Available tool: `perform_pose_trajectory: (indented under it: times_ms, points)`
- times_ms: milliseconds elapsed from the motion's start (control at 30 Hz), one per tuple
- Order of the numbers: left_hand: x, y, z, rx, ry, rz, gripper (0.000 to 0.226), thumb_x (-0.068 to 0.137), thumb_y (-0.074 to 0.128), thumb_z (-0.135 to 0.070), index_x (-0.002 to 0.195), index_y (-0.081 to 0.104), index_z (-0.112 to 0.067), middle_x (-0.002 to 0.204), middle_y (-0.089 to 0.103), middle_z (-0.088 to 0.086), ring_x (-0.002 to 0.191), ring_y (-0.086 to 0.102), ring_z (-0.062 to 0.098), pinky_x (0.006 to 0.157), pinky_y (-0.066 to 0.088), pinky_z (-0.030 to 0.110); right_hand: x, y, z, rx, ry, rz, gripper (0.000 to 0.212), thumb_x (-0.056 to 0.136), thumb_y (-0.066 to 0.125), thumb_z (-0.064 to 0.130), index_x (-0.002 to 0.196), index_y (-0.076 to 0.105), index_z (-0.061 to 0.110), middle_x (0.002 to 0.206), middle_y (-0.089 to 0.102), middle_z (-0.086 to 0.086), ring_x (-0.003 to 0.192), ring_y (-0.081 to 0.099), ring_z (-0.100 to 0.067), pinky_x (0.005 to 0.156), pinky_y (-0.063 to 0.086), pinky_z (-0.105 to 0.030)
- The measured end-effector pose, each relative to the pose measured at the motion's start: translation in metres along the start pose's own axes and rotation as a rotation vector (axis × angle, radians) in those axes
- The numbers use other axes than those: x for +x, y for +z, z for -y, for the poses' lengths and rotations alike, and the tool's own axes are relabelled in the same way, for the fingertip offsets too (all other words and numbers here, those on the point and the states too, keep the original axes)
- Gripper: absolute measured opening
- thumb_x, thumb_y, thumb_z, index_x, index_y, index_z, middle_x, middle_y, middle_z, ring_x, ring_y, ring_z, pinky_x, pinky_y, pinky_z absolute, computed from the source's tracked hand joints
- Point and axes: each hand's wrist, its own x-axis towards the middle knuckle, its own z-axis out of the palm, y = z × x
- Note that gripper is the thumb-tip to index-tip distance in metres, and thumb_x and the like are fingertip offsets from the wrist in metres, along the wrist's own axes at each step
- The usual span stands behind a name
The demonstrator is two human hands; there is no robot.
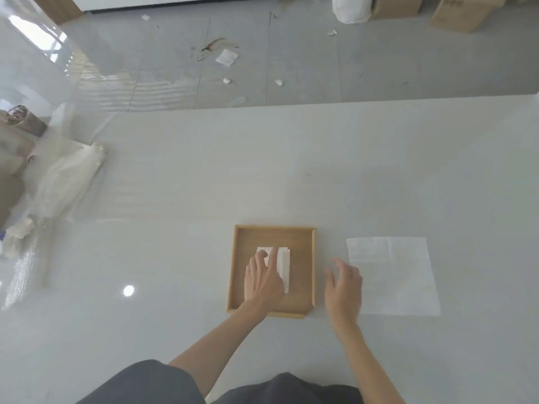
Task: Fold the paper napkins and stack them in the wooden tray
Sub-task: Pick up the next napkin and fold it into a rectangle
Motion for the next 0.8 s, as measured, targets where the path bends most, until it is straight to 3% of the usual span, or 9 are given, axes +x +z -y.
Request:
perform_pose_trajectory:
  times_ms: [67,133,233,333,433,567,667,733,800]
  points:
    - [0.014,-0.002,-0.039,0.039,0.152,-0.036,0.054,0.082,0.052,-0.011,0.135,0.047,-0.017,0.124,0.049,0.008,0.104,0.052,0.032,0.088,0.043,0.035,0.015,-0.032,-0.042,0.099,0.309,-0.152,0.023,0.097,0.06,0.015,0.118,0.064,0.009,0.115,0.062,-0.018,0.109,0.057,-0.041,0.082,0.049,-0.046]
    - [0.034,0.0,-0.085,0.056,0.276,-0.03,0.037,0.087,0.049,-0.009,0.123,0.054,-0.014,0.118,0.053,0.008,0.105,0.051,0.034,0.089,0.041,0.038,0.026,-0.06,-0.082,0.178,0.658,-0.198,0.026,0.096,0.058,0.019,0.118,0.059,0.007,0.118,0.063,-0.02,0.11,0.06,-0.042,0.085,0.049,-0.049]
    - [0.07,0.015,-0.159,-0.015,0.389,0.044,0.031,0.101,0.045,-0.016,0.13,0.056,-0.015,0.128,0.058,0.006,0.121,0.046,0.031,0.099,0.035,0.038,0.026,-0.086,-0.121,0.244,0.91,-0.139,0.041,0.094,0.063,0.027,0.126,0.053,0.004,0.125,0.062,-0.026,0.115,0.061,-0.043,0.092,0.047,-0.048]
    - [0.097,0.037,-0.229,-0.047,0.382,0.181,0.042,0.103,0.052,-0.028,0.142,0.046,-0.015,0.14,0.049,0.007,0.131,0.039,0.031,0.108,0.031,0.039,0.024,-0.093,-0.137,0.25,0.935,-0.114,0.041,0.093,0.064,0.031,0.124,0.052,0.006,0.122,0.064,-0.022,0.112,0.063,-0.041,0.088,0.046,-0.044]
    - [0.101,0.058,-0.268,0.104,0.359,0.207,0.054,0.096,0.063,-0.037,0.139,0.04,-0.015,0.134,0.045,0.008,0.124,0.041,0.031,0.105,0.033,0.038,0.031,-0.094,-0.139,0.256,0.953,-0.101,0.032,0.092,0.062,0.028,0.116,0.053,0.009,0.115,0.065,-0.016,0.104,0.065,-0.038,0.078,0.039,-0.038]
    - [0.1,0.076,-0.284,0.162,0.304,0.217,0.038,0.094,0.062,-0.024,0.128,0.046,-0.014,0.13,0.054,0.008,0.123,0.044,0.03,0.103,0.033,0.036,0.035,-0.096,-0.144,0.162,0.819,-0.063,0.011,0.094,0.055,0.022,0.102,0.06,0.015,0.107,0.061,-0.007,0.086,0.063,-0.031,0.074,0.046,-0.037]
    - [0.103,0.069,-0.278,0.152,0.263,0.296,0.036,0.095,0.055,-0.019,0.13,0.052,-0.014,0.134,0.051,0.011,0.127,0.04,0.033,0.105,0.03,0.037,0.035,-0.101,-0.15,0.169,0.704,-0.079,0.008,0.094,0.056,0.016,0.098,0.062,0.016,0.108,0.056,-0.006,0.087,0.06,-0.027,0.072,0.045,-0.036]
    - [0.102,0.052,-0.269,0.036,0.257,0.385,0.037,0.096,0.053,-0.018,0.131,0.052,-0.011,0.135,0.049,0.013,0.128,0.041,0.034,0.103,0.033,0.037,0.036,-0.108,-0.151,0.199,0.607,-0.108,0.009,0.093,0.058,0.011,0.1,0.064,0.011,0.107,0.057,-0.009,0.095,0.06,-0.031,0.076,0.049,-0.04]
    - [0.095,0.026,-0.258,-0.205,0.214,0.495,0.031,0.096,0.054,-0.017,0.125,0.053,-0.006,0.126,0.055,0.015,0.12,0.052,0.034,0.093,0.041,0.035,0.038,-0.122,-0.149,0.313,0.497,-0.126,0.009,0.093,0.06,0.011,0.102,0.061,0.01,0.104,0.059,-0.006,0.103,0.06,-0.033,0.083,0.049,-0.041]
